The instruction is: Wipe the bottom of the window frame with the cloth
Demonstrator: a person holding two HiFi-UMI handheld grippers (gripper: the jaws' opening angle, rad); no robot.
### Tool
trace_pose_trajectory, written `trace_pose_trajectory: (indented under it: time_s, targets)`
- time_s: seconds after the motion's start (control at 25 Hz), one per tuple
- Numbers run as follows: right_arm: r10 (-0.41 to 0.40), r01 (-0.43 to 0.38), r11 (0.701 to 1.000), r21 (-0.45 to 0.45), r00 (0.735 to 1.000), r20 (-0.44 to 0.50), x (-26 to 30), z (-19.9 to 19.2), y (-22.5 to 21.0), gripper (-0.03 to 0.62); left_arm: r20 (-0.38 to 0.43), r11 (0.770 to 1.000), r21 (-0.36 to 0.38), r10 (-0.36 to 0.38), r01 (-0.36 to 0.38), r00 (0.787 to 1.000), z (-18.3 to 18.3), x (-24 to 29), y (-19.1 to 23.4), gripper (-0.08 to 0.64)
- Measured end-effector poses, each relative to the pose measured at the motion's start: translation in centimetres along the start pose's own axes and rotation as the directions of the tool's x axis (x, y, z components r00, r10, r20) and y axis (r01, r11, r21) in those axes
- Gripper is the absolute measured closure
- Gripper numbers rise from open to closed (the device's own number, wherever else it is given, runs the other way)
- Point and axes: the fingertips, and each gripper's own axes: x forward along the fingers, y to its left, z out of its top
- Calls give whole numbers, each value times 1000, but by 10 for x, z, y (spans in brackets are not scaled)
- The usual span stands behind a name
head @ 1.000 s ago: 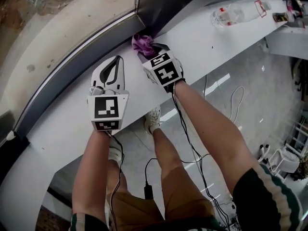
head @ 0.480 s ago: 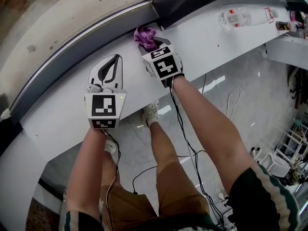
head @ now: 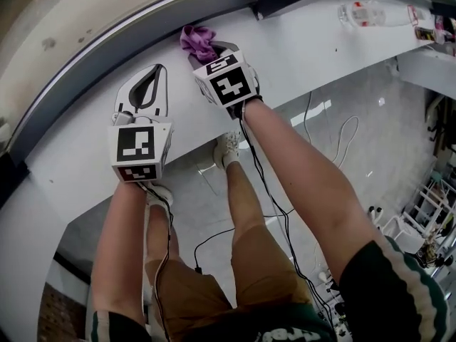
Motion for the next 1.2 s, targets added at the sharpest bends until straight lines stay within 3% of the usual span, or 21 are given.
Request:
trace_pose_trajectory:
  time_s: [0.84,1.2]
  targets:
    - [74,-74,993,-92,997,0,29,13,117,426,-1,994,-32,100,-100,995,-47,-81,65,557]
    - [112,-115,982,-148,993,-26,44,19,170,426,10,980,-91,179,-178,984,-63,-121,102,557]
